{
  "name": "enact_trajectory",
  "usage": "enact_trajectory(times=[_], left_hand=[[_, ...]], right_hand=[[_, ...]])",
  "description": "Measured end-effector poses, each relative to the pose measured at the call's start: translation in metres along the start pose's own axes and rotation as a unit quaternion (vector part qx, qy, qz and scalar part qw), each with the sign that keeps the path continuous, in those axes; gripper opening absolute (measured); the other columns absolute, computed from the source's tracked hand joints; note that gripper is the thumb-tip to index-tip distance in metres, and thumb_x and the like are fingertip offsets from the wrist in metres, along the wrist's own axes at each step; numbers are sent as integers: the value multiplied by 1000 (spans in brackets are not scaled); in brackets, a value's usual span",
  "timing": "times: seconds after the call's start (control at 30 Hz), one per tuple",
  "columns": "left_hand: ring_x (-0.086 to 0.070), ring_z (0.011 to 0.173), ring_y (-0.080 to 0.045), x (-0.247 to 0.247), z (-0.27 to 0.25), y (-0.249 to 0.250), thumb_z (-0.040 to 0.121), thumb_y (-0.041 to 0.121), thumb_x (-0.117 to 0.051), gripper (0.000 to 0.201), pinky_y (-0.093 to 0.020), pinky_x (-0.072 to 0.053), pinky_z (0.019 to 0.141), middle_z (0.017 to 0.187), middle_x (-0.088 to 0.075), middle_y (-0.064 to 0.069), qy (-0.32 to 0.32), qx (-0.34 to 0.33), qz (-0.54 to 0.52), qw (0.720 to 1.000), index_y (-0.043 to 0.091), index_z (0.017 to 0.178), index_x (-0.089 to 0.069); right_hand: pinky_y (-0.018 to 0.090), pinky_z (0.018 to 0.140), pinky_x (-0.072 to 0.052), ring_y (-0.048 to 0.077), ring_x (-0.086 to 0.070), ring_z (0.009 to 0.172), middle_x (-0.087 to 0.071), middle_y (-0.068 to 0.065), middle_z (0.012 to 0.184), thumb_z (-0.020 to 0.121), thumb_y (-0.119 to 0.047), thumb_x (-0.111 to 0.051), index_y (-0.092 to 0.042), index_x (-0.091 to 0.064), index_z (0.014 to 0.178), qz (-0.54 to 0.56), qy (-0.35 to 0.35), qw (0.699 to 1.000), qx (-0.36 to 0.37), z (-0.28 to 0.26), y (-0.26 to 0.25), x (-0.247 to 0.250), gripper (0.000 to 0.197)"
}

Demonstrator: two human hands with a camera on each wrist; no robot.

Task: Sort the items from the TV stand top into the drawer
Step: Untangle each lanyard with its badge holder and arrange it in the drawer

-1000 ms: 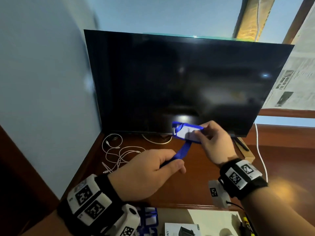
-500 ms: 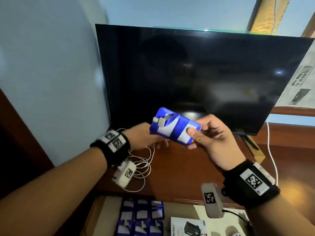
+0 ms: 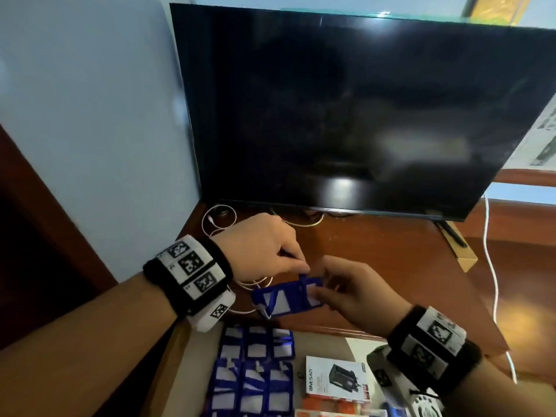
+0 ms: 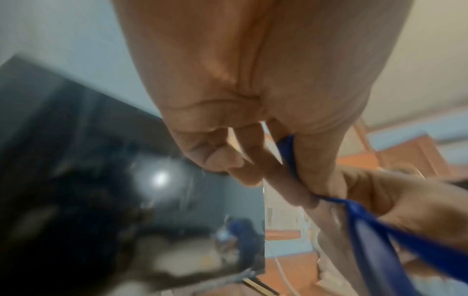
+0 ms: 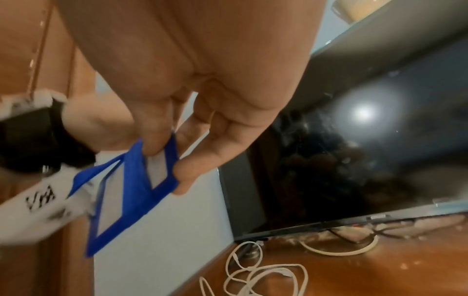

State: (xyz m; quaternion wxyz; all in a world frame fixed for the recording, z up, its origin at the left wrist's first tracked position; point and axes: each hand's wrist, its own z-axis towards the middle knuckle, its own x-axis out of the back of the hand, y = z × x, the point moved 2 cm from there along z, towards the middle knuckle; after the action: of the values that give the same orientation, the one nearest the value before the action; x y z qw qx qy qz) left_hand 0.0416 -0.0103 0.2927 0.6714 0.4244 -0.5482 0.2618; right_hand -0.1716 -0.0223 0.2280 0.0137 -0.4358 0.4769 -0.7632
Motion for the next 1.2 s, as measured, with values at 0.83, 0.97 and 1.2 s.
enact_trajectory(times=[0.83, 0.97, 1.2], left_hand=[[-70, 105, -22, -175, -44, -15, 107, 36, -47, 37, -35, -54, 91, 121, -74, -13, 116, 309, -739, 587, 11, 126, -67], [-73, 97, -35, -233, -55, -26, 100, 13, -65, 12, -48, -61, 88, 106, -78, -16, 47, 361, -580, 729, 10, 107, -75], [-78, 83, -28, -317, -54, -55, 88, 16, -80, 12, -46, -65, 74, 85, -76, -10, -102, 460, -401, 786, 11, 82, -71]], right_hand=[[28, 47, -51, 23, -59, 50, -65, 18, 65, 95, -10, -71, -10, -50, 83, 426, 139, 826, -343, -22, 57, -101, 24], [31, 58, -51, 19, -62, 58, -71, 4, 71, 97, -35, -68, -11, -65, 88, 172, -78, 898, -397, -47, 90, -119, 26], [30, 89, -50, 21, -64, 109, -70, -1, 120, 97, -46, -58, -30, -68, 111, -133, -242, 887, -370, -89, 127, -136, 23]])
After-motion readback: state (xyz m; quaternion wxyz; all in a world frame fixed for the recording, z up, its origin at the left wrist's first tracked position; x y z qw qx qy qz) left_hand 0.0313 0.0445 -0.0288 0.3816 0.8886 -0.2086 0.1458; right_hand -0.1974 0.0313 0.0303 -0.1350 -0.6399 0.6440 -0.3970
